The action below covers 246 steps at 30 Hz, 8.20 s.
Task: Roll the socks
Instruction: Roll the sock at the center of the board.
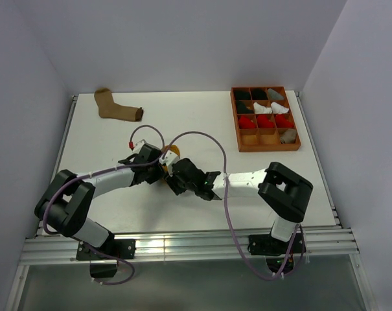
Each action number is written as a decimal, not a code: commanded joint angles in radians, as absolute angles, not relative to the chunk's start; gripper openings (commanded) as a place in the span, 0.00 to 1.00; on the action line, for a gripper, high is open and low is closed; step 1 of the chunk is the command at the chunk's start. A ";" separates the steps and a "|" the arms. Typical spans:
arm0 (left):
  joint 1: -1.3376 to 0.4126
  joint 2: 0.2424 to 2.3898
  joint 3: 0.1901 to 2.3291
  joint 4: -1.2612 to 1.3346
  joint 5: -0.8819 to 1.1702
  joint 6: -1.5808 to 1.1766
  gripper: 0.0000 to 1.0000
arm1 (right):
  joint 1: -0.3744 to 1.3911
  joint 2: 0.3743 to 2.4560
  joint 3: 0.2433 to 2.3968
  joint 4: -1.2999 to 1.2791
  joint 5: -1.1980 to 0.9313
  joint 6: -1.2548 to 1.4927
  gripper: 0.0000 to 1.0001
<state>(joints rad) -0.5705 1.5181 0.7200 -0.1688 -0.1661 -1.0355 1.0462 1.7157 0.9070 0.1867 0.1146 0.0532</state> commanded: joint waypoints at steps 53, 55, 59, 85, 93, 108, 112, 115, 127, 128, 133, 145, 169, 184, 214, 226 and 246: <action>-0.485 1.819 0.882 -0.048 -0.089 -0.744 0.00 | 0.727 1.976 1.152 -0.071 -0.831 0.365 0.00; -0.485 1.812 0.876 -0.023 -0.090 -0.720 0.00 | 0.715 2.000 1.154 -0.052 -0.876 0.408 0.00; -0.485 1.790 0.868 0.018 -0.092 -0.678 0.00 | 0.678 2.042 1.152 -0.012 -0.948 0.482 0.00; -0.555 1.282 0.577 -0.085 -0.140 -1.089 0.57 | 0.640 2.120 1.123 0.144 -0.945 0.736 0.00; -0.583 1.402 0.566 -0.037 -0.140 -1.126 0.52 | 0.641 2.117 1.121 0.114 -0.922 0.709 0.00; -0.588 1.502 0.597 -0.106 -0.183 -1.060 0.46 | 0.689 1.821 1.075 -0.032 -0.559 0.342 0.52; -0.588 1.519 0.635 -0.130 -0.183 -1.000 0.46 | 0.744 1.721 1.025 -0.017 -0.314 0.203 0.60; -0.588 1.534 0.659 -0.143 -0.180 -0.976 0.45 | 0.814 1.674 0.982 0.027 -0.162 0.119 0.62; -0.575 1.628 0.758 -0.163 -0.147 -0.816 0.45 | 1.094 1.677 0.893 0.251 0.302 -0.089 0.64; -0.574 1.632 0.764 -0.163 -0.140 -0.810 0.45 | 1.110 1.681 0.893 0.267 0.314 -0.097 0.64; -0.571 1.655 0.790 -0.170 -0.118 -0.793 0.45 | 1.143 1.729 0.917 0.287 0.356 -0.121 0.64; -0.571 1.666 0.788 -0.164 -0.080 -0.775 0.44 | 1.155 1.885 0.950 0.315 0.460 -0.146 0.59; -0.480 1.543 0.822 -0.196 -0.083 -0.816 0.56 | 0.996 1.741 0.959 0.164 -0.117 0.047 0.00; -0.462 1.514 0.703 -0.104 -0.057 -0.907 0.55 | 0.746 1.920 1.077 0.141 -0.755 0.290 0.00; -0.448 1.703 0.747 -0.120 -0.009 -0.818 0.17 | 0.787 1.686 0.927 0.278 -0.281 0.152 0.66; -0.451 1.759 0.787 -0.081 0.103 -0.735 0.16 | 0.903 1.764 0.980 0.262 0.032 0.028 0.65; -0.466 1.747 0.813 -0.052 0.130 -0.638 0.39 | 0.804 1.887 1.075 0.127 -0.328 0.093 0.00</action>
<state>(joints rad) -0.4496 1.7359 0.8555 0.0711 0.1429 -0.7006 0.8455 1.8538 1.0191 0.1730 -0.1658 0.0536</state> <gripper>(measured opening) 0.360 0.042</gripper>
